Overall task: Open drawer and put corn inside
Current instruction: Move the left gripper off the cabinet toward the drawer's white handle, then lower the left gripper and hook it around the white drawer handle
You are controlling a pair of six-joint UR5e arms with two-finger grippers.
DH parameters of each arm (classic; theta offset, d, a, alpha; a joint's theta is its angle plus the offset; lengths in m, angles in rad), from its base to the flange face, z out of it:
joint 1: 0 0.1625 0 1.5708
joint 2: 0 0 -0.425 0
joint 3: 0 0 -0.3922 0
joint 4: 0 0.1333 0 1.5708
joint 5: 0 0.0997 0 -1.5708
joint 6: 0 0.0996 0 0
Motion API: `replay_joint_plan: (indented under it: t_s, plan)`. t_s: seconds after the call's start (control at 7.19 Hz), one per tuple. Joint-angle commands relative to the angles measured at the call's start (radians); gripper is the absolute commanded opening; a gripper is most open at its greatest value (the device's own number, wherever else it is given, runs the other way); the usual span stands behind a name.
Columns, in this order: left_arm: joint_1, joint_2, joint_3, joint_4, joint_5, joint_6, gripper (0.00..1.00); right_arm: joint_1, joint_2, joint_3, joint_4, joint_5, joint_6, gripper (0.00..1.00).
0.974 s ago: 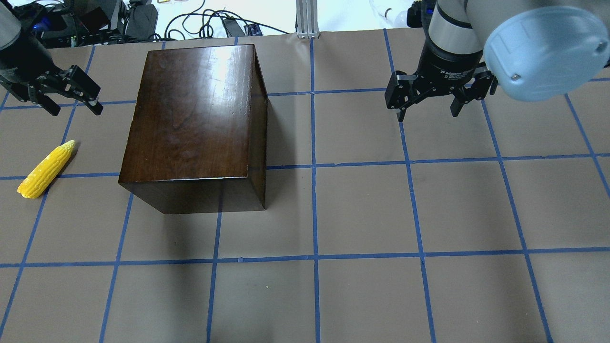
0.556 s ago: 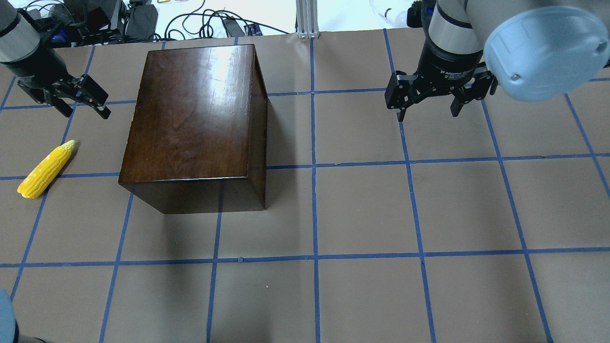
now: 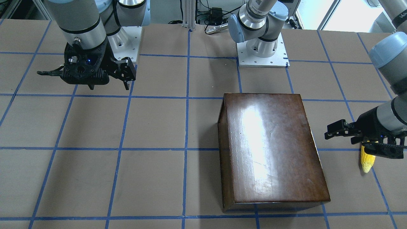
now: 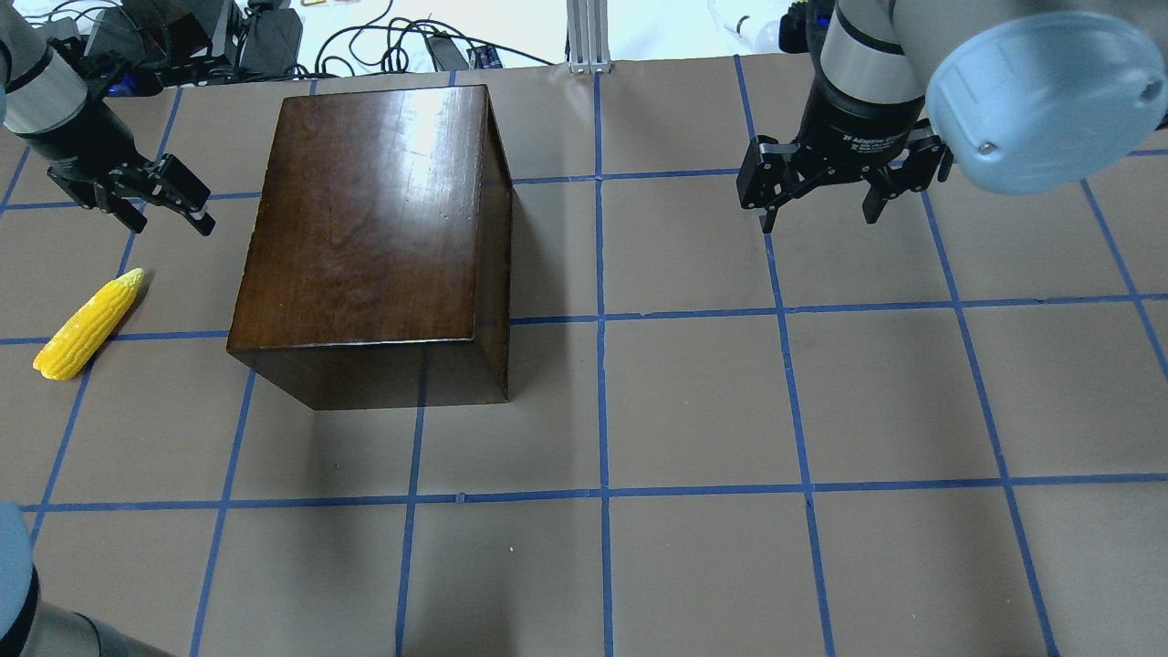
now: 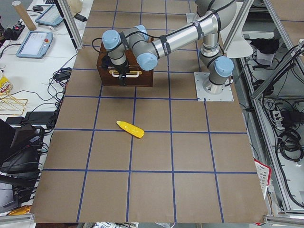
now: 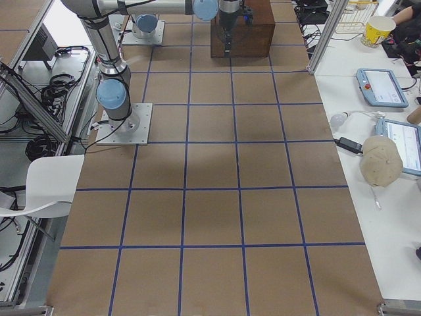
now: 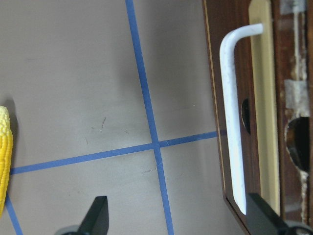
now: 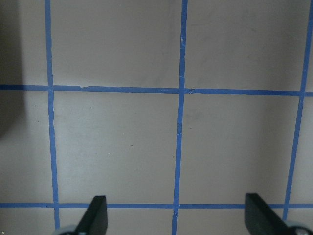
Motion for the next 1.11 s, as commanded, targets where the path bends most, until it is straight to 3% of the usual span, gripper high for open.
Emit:
replay_joint_plan:
  t_s: [0.0, 0.97]
  plan:
    - [0.009, -0.013, -0.003, 0.001, -0.067, 0.002, 1.00, 0.000, 0.000, 0.000, 0.000, 0.000, 0.000, 1.00]
    - [0.027, -0.038, -0.024, 0.013, -0.136, -0.001, 1.00, 0.000, 0.000, 0.000, 0.000, 0.000, 0.000, 1.00]
